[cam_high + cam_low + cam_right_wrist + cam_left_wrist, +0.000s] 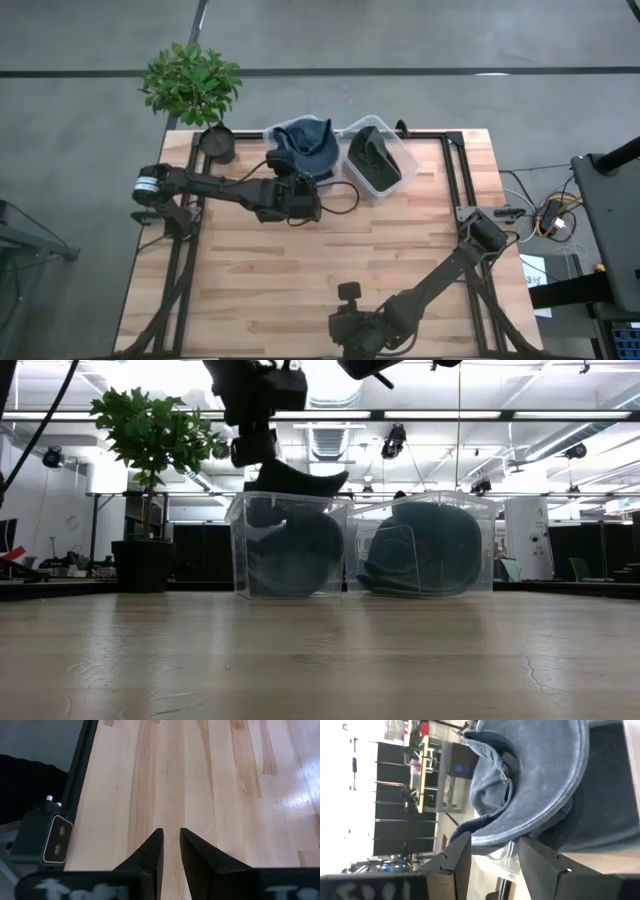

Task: Pick & Place hat
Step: Put the blue cap into the left transparent bin, then return to Home Position

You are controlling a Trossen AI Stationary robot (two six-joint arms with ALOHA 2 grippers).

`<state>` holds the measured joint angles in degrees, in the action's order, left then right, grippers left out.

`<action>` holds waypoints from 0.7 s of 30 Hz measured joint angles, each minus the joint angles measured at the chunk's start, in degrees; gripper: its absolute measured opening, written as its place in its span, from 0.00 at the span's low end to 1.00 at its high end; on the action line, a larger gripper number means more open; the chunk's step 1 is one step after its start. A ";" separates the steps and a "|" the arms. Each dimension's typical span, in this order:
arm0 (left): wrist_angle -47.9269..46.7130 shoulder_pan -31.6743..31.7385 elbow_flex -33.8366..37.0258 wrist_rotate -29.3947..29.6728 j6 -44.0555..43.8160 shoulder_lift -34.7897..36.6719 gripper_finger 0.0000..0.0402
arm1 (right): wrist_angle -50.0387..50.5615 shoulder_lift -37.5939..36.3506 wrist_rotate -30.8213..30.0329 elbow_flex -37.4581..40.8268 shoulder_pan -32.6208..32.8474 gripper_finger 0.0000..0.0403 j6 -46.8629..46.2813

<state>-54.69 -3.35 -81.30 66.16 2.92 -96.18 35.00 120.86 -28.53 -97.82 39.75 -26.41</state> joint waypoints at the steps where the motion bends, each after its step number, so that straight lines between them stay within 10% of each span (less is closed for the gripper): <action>1: -1.35 -0.25 -0.77 -0.64 -0.24 0.00 0.38 | 0.02 0.00 0.00 0.00 0.03 0.14 0.00; 5: -10.26 -0.68 -4.46 -7.63 -9.21 0.02 0.38 | 0.17 0.00 0.04 0.09 0.02 0.14 0.00; 12: -26.71 -0.79 -7.62 -3.11 -22.53 0.09 0.38 | 0.22 -0.02 0.04 0.79 0.00 0.14 -0.51; 21: -24.95 -1.47 -5.92 -14.98 -28.43 0.09 0.38 | 1.59 -0.11 -0.01 0.20 0.11 0.14 0.76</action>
<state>-79.64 -4.82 -87.22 51.18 -25.51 -96.09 36.59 120.75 -28.54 -97.62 39.86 -25.65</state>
